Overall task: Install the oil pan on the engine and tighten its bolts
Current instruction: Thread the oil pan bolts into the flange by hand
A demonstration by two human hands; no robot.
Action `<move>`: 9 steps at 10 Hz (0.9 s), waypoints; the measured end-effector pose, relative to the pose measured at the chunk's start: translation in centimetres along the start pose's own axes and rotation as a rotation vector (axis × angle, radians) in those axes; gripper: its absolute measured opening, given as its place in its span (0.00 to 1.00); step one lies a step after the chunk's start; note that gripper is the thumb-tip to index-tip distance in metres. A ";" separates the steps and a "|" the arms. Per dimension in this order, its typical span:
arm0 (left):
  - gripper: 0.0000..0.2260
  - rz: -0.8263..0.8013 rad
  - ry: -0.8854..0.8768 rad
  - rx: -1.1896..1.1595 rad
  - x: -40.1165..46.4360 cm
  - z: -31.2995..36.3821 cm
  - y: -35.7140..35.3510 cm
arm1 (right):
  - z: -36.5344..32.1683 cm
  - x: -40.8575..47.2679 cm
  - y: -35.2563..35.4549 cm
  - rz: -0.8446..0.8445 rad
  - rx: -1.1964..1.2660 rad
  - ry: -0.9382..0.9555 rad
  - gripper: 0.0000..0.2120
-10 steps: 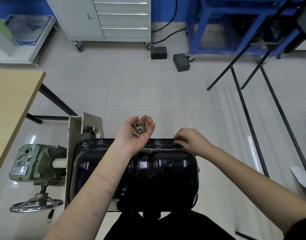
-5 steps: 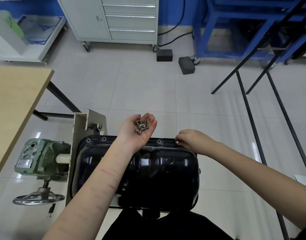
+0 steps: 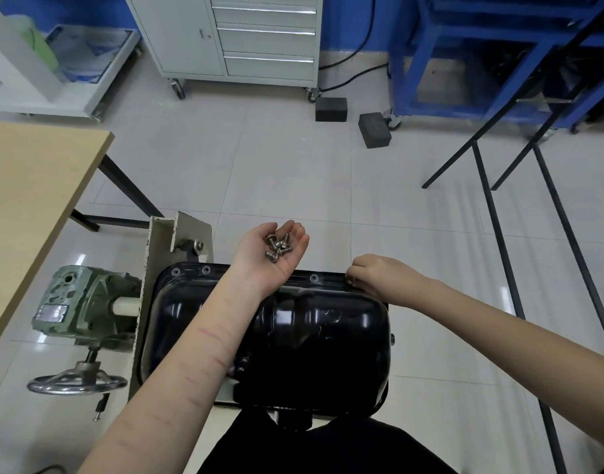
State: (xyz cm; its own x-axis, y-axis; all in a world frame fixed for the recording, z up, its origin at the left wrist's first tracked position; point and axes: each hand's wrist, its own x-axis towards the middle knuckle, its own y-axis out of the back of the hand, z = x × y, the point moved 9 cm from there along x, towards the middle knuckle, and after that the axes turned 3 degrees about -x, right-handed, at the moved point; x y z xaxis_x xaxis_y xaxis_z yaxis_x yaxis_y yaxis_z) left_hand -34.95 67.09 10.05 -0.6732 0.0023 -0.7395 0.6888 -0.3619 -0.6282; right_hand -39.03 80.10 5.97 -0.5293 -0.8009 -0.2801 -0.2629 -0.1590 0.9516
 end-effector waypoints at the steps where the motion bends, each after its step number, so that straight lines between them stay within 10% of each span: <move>1: 0.13 0.001 -0.003 0.006 0.0 0.0 0.0 | 0.1 0.2 0.0 0.008 -0.019 -0.010 0.13; 9: 0.13 0.010 0.008 0.000 0.3 0.0 0.2 | 0.2 0.4 0.1 -0.025 -0.072 -0.065 0.15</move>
State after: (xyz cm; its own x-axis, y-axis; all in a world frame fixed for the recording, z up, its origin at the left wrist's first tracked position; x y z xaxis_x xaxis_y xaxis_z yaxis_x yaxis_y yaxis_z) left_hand -35.02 66.97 9.66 -0.6642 0.0060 -0.7476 0.6955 -0.3617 -0.6208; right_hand -39.41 79.85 5.94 -0.5750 -0.7573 -0.3096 -0.2192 -0.2220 0.9501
